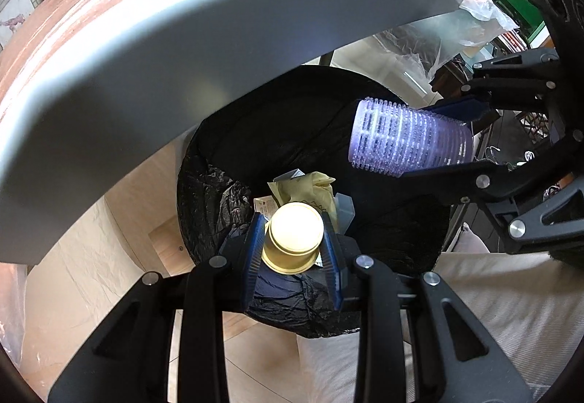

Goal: Collect trash
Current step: 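Open both tools to drop the cup and roller into the bin, then move both tools back toward the blue mask bag on the table, then grasp the white tape roll with the left tool while the right tool grasps the blue mask bag, then lift the tape roll and mask bag and carry both over the black bin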

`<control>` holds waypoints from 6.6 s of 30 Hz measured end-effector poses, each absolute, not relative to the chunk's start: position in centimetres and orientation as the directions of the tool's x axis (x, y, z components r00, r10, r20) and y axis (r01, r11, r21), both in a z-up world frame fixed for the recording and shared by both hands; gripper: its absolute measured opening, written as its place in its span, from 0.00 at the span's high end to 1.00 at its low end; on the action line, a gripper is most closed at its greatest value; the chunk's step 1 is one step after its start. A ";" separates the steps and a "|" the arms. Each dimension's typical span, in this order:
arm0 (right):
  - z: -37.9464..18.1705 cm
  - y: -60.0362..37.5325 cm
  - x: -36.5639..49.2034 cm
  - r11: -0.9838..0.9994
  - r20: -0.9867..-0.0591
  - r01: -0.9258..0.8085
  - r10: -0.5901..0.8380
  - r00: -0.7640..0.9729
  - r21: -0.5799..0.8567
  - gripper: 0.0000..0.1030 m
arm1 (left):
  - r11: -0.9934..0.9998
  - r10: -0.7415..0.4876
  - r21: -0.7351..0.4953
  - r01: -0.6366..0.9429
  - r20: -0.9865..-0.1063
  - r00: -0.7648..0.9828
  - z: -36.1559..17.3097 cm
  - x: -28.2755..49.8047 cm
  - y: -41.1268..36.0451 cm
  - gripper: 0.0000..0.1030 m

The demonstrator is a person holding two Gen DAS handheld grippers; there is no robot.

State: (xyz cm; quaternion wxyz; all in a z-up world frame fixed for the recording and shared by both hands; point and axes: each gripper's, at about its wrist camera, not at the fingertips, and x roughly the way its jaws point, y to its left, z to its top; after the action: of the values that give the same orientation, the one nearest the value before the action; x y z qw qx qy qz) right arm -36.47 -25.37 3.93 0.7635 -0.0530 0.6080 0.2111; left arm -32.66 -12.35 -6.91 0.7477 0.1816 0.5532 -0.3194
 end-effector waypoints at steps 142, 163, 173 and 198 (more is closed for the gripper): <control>10.0 -25.5 -4.8 0.899 -0.882 -0.366 0.360 0.302 0.242 0.28 | 0.963 -0.197 -0.045 0.265 -0.790 0.581 6.2 -0.8 -8.0 0.49; 14.8 -28.2 -8.9 0.834 -0.745 -0.348 0.544 0.386 0.429 0.52 | 0.944 -0.287 -0.117 0.308 -0.750 0.596 9.0 -7.6 -6.1 0.49; 16.9 -30.2 -15.7 0.818 -0.708 -0.336 0.573 0.413 0.466 0.52 | 0.920 -0.350 -0.153 0.362 -0.737 0.578 10.2 -13.4 -5.6 0.49; 17.0 -31.8 -31.5 0.827 -0.736 -0.325 0.559 0.382 0.459 0.55 | 0.797 -0.478 -0.186 0.574 -0.775 0.413 8.6 -27.8 -6.7 0.49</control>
State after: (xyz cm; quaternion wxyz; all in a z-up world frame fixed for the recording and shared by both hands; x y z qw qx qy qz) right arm -31.45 -31.84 17.01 0.8226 0.1201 0.4866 0.2685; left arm -27.77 -6.69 8.60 0.8389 0.0545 0.4416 -0.3136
